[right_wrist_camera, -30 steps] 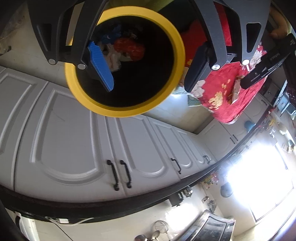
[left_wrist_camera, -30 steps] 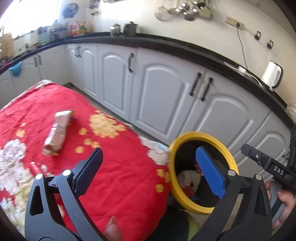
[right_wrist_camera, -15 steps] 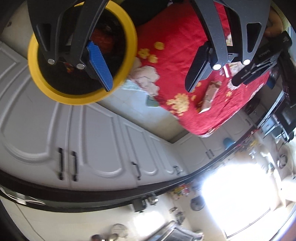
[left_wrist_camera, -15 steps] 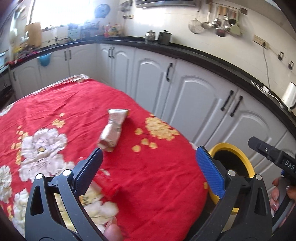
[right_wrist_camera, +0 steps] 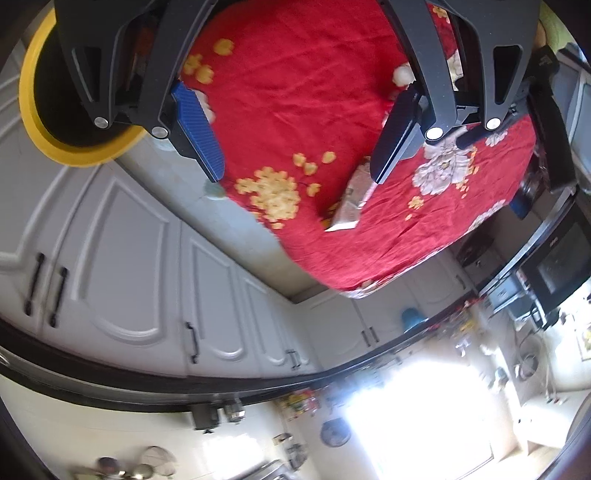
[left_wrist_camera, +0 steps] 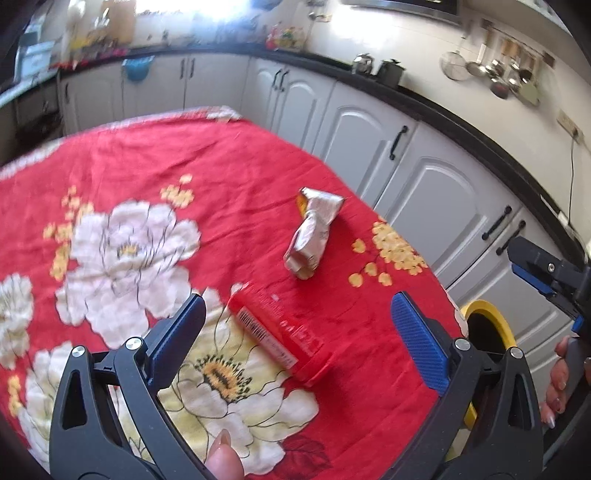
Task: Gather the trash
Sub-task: 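Move both grippers back over the table toward the red can and paper bag, then grasp the red can with the left gripper while the right grasps the paper snack bag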
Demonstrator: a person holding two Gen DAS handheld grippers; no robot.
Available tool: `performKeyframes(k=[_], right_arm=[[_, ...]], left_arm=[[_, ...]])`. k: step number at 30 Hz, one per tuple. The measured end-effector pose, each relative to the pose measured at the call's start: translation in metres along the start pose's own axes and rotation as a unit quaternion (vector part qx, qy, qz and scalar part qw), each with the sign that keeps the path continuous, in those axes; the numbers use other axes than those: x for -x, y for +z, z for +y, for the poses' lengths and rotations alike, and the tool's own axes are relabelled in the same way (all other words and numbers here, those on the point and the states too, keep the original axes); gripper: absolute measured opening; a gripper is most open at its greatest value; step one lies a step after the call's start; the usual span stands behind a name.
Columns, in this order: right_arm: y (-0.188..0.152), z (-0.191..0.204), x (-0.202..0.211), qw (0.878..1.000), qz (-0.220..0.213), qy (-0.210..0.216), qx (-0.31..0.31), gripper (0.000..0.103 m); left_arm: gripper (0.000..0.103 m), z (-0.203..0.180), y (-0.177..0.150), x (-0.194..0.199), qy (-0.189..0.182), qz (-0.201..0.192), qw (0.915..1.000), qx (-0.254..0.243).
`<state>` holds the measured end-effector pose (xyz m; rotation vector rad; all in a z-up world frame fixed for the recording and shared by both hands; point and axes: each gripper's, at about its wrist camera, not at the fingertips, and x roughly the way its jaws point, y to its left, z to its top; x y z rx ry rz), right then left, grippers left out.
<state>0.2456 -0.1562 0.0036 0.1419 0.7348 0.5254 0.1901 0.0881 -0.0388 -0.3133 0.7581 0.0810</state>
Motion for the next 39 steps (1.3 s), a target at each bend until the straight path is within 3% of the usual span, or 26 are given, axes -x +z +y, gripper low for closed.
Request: performKeyframes(k=[3,15,22,29,33,39], right_arm=[[0.006,0.011,-0.018,1.0,0.014,0.01,0.012,0.078],[0.026,0.045,-0.119,0.992,0.108,0.05,0.035,0.078],[0.027,0.056,-0.175,0.984,0.162,0.072,0.011,0.077],[0.025,0.059,-0.212,0.979,0.195,0.052,-0.011,0.064],[0.024,0.051,-0.213,0.982,0.185,0.043,-0.019,0.039],[0.015,0.034,-0.193,0.985,0.168,0.038,-0.01,0.035]], left_arm=[[0.09,0.014,-0.002,-0.009,-0.008,0.019,0.9993,0.032],[0.06,0.032,-0.009,-0.036,-0.038,0.066,0.9925,0.095],[0.054,0.036,-0.017,-0.051,-0.039,0.083,0.9904,0.103],[0.052,0.033,-0.016,-0.055,-0.031,0.083,0.9921,0.089],[0.049,0.032,-0.017,-0.056,-0.03,0.083,0.9927,0.082],[0.044,0.033,-0.016,-0.057,-0.03,0.086,0.993,0.075]])
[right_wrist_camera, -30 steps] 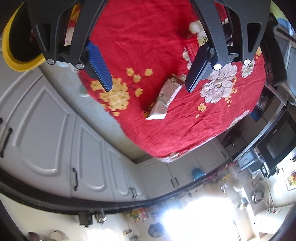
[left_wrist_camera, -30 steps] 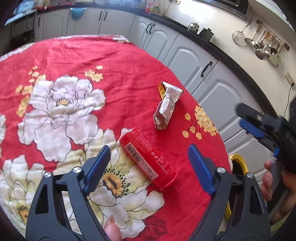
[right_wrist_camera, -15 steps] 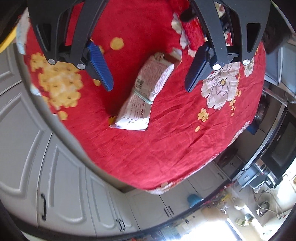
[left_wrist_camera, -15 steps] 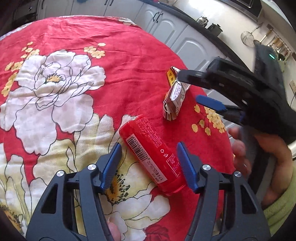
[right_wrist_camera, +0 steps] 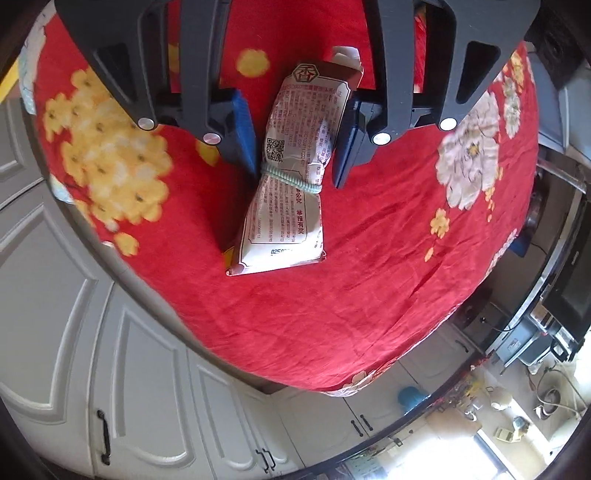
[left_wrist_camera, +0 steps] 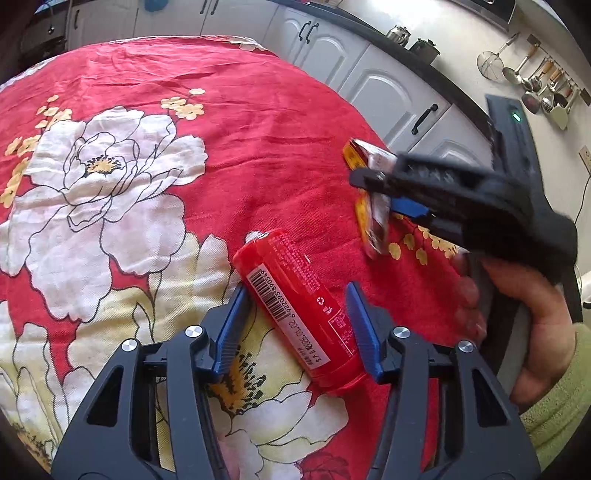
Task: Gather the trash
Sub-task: 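Grasp the red can with the left gripper while the right grasps the paper snack bag, then carry the red can and paper snack bag over the bin with both grippers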
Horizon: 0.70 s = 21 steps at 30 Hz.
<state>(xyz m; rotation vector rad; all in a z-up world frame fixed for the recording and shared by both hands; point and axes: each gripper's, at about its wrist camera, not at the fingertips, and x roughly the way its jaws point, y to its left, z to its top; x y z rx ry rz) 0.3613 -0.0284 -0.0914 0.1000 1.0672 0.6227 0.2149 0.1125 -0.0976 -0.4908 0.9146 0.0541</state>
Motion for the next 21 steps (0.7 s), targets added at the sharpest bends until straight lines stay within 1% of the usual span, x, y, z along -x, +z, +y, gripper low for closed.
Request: performKeyframes(k=[4,7,9,14,21], right_arm=[[-0.017,-0.01,0.014,1.0,-0.009,-0.004,0.002,0.034],[-0.035,-0.017,0.029,1.0,-0.016,-0.01,0.007,0.034],[-0.045,-0.019,0.037,1.0,-0.02,-0.016,0.011,0.034],[-0.074,-0.029,0.064,0.999,-0.033,-0.021,0.012,0.034],[-0.108,-0.046,0.107,0.998,-0.063,-0.013,-0.008,0.033]], left_arm=[[0.038,0.001,0.0,0.002,-0.002,0.005,1.0,-0.002],[0.033,0.001,-0.002,0.004,-0.009,0.009,0.9999,-0.002],[0.031,0.001,-0.004,0.007,-0.016,0.009,0.9998,0.002],[0.03,-0.009,-0.01,0.014,-0.024,0.002,0.9997,-0.008],[0.029,-0.04,-0.014,0.03,-0.034,-0.021,0.9982,-0.045]])
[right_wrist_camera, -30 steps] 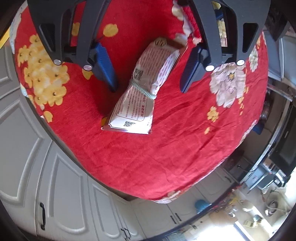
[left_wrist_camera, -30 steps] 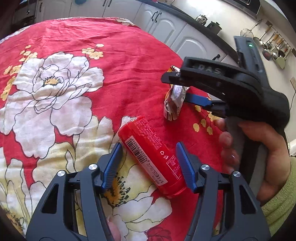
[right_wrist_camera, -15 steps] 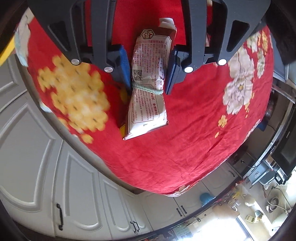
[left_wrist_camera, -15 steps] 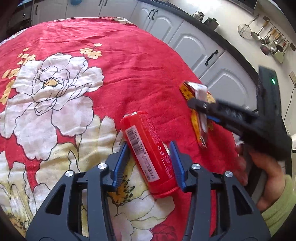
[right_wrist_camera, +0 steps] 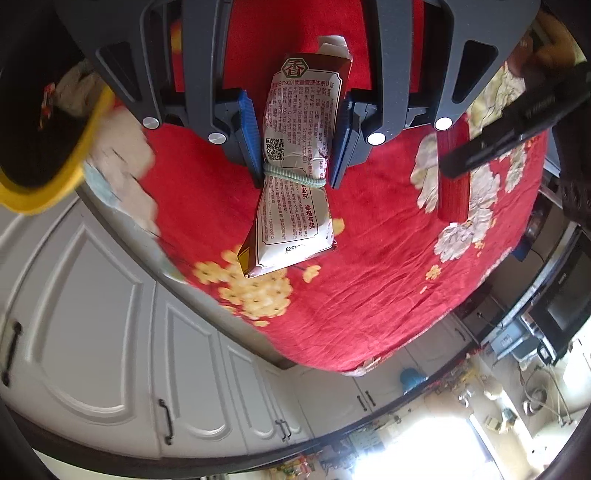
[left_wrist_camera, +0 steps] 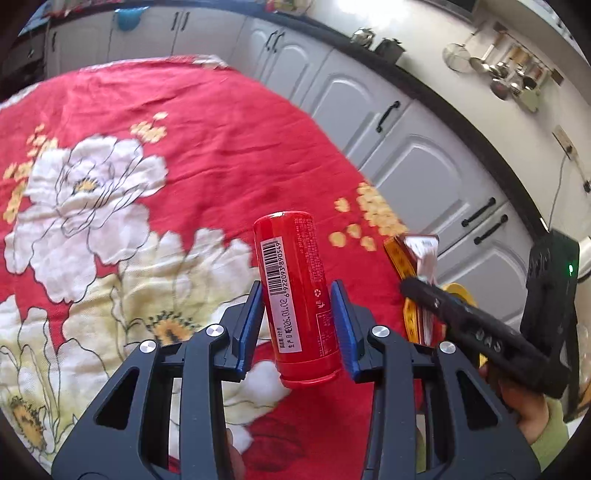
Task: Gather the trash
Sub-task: 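Carry the red can and paper snack bag over the bin with both grippers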
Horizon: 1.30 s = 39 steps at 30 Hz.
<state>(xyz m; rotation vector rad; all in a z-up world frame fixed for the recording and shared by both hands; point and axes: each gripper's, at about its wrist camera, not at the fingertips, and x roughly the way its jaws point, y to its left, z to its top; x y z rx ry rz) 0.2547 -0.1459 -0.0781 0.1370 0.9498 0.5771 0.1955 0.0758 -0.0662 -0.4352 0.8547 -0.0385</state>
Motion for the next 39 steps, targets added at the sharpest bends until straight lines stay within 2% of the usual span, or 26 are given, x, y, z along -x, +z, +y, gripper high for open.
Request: performKeyframes(k=[6,15,27,39], right_arm=[[-0.015,-0.024,0.04,0.999,-0.029,-0.005,-0.024,0.033],[-0.035,-0.061,0.087,0.996,-0.066,-0.033,-0.058,0.033],[-0.055,-0.101,0.129,0.988,-0.101,-0.072,-0.091,0.033],[-0.079,-0.137,0.157,0.981,-0.115,-0.104,-0.116,0.033]], left_arm=[[0.029,-0.028,0.0,0.006,-0.014,-0.012,0.9994,-0.031],[0.029,-0.076,-0.008,0.002,-0.041,-0.011,0.9962,-0.077],[0.029,-0.134,-0.023,-0.004,-0.072,-0.006,0.9891,-0.128],[0.029,-0.178,-0.036,-0.012,-0.094,-0.001,0.981,-0.17]])
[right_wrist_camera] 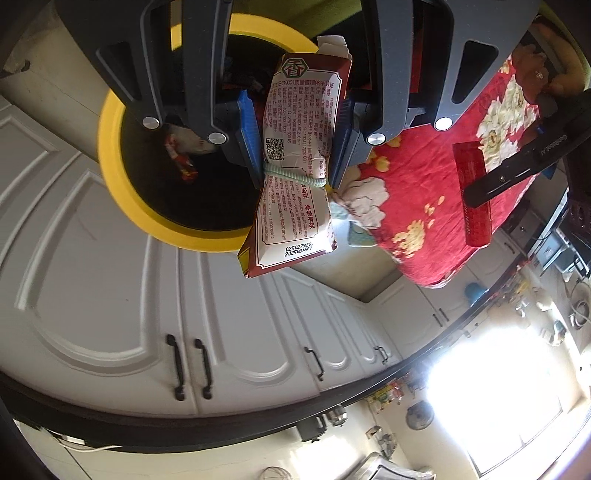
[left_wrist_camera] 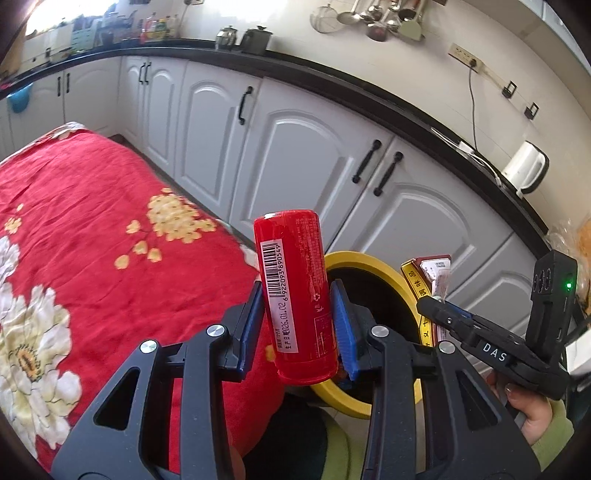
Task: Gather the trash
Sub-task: 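Carry the red can and paper snack bag over the bin with both grippers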
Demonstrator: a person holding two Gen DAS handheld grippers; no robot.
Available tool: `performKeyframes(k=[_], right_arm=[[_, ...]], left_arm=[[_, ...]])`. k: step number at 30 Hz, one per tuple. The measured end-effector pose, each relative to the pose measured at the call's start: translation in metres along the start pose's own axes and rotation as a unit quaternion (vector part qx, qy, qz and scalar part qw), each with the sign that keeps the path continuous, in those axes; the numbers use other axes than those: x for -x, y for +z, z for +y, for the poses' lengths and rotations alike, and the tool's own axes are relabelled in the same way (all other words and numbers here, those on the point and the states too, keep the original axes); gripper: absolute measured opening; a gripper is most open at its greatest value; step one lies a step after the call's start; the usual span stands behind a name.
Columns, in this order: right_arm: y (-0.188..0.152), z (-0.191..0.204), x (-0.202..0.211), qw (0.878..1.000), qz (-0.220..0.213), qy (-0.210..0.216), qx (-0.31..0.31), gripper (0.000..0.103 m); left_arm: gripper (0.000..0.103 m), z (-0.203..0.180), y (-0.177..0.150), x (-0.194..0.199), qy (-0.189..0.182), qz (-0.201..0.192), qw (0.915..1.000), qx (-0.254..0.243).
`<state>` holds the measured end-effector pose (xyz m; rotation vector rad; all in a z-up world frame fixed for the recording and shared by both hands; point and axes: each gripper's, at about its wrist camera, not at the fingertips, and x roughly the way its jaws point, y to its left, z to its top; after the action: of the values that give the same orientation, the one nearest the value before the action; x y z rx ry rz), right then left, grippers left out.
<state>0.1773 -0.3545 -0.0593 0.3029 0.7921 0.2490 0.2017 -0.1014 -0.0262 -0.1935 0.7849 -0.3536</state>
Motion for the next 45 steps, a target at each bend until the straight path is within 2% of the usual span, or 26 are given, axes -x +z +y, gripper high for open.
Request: performKeyframes(k=[10,24,45], right_arm=[[-0.01,-0.029,0.014,1.0,-0.005,-0.021,-0.019,0.033],[-0.017,-0.058,0.018,0.999,-0.004,-0.028,-0.046,0.033],[-0.023,-0.065,-0.008,0.998,0.027,-0.02,-0.057,0.034]], left_arm=[[0.029,-0.03,-0.002,-0.02,-0.011,0.013,0.9994,-0.031],[0.029,-0.064,-0.01,-0.055,-0.017,0.043,0.9968,-0.066],[0.029,-0.075,-0.02,-0.089,-0.017,0.082,0.9933,-0.079]])
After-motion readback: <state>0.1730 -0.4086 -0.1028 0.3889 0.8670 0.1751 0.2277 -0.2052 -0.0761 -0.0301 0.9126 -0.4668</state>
